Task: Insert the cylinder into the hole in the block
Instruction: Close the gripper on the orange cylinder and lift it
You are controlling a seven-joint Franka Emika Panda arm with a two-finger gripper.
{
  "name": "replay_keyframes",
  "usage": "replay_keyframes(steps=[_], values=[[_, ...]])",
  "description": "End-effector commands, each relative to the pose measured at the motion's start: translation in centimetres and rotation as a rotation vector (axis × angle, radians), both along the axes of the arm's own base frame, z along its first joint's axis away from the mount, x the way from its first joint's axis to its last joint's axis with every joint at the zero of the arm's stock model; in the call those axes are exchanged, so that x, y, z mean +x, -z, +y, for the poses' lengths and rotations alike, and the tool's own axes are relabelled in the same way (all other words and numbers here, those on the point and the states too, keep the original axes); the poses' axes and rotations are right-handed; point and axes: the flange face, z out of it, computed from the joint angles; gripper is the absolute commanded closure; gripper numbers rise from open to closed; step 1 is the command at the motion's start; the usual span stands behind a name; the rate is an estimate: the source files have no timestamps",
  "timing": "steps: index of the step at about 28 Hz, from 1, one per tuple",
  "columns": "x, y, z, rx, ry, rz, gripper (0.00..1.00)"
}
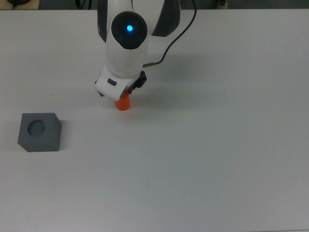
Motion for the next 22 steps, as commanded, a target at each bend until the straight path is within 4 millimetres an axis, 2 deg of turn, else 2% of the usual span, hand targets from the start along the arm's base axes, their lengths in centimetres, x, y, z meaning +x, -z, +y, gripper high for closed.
replay_keyframes(steps=[1, 5, 10, 14, 15, 16, 20, 21, 22], values=[[0.0, -0.1, 0.2, -0.014, 0.001, -0.018, 1.00], [0.1, -0.2, 0.2, -0.010, 0.004, -0.019, 1.00], [0.8, -1.7, -0.4, -0.001, 0.023, -0.051, 1.00], [2.1, -4.6, -1.5, 0.042, 0.072, -0.113, 1.00], [2.4, -5.2, -2.2, 0.054, 0.092, -0.125, 1.00], [2.7, -6.2, -3.8, 0.076, 0.134, -0.148, 0.99], [3.4, -8.2, -6.3, 0.102, 0.194, -0.195, 0.99], [3.7, -8.5, -7.9, 0.117, 0.235, -0.208, 0.99], [3.9, -8.8, -8.7, 0.125, 0.255, -0.219, 0.99]])
